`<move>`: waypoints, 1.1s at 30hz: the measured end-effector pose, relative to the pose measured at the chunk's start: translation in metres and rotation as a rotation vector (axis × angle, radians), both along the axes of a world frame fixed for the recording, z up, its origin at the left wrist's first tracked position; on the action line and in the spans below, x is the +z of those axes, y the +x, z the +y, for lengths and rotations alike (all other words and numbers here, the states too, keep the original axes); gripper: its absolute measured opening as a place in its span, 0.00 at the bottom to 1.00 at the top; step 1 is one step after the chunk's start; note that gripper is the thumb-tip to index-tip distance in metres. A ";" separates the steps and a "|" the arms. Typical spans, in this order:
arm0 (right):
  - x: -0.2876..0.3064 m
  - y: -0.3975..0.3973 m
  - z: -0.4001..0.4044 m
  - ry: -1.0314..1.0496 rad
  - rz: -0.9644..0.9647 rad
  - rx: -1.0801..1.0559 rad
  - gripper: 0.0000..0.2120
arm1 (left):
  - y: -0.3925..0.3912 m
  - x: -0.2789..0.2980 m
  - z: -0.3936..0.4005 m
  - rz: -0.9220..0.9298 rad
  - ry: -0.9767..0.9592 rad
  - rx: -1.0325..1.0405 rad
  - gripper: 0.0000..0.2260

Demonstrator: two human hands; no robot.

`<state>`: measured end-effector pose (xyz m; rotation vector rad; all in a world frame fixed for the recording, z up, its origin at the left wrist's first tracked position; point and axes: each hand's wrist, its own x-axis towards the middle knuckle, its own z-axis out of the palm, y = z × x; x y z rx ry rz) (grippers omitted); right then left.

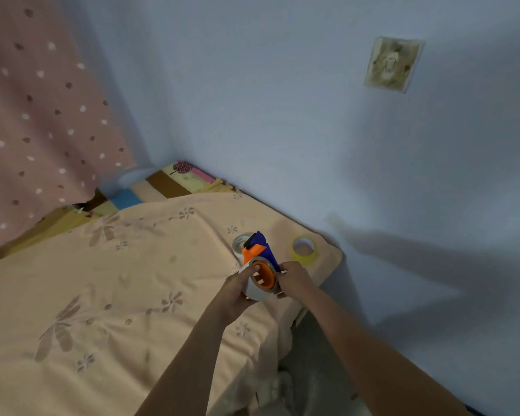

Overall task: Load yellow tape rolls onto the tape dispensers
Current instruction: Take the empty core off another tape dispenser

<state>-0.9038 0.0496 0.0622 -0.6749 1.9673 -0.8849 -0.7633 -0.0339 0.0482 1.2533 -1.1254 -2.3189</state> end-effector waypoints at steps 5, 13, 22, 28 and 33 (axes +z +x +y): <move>0.000 -0.044 -0.046 0.032 0.024 0.068 0.13 | -0.039 -0.003 -0.043 0.041 0.015 0.045 0.23; 0.000 -0.090 -0.124 0.038 0.022 0.212 0.13 | -0.064 -0.009 -0.101 0.127 0.069 0.171 0.28; -0.020 -0.127 -0.195 0.120 0.036 0.392 0.14 | -0.075 -0.008 -0.139 0.108 0.082 0.274 0.29; -0.016 -0.141 -0.222 0.248 0.041 0.309 0.24 | -0.104 -0.003 -0.145 0.063 -0.034 0.360 0.22; -0.011 -0.141 -0.223 0.248 -0.382 0.509 0.29 | -0.120 -0.002 -0.145 0.042 -0.229 0.240 0.24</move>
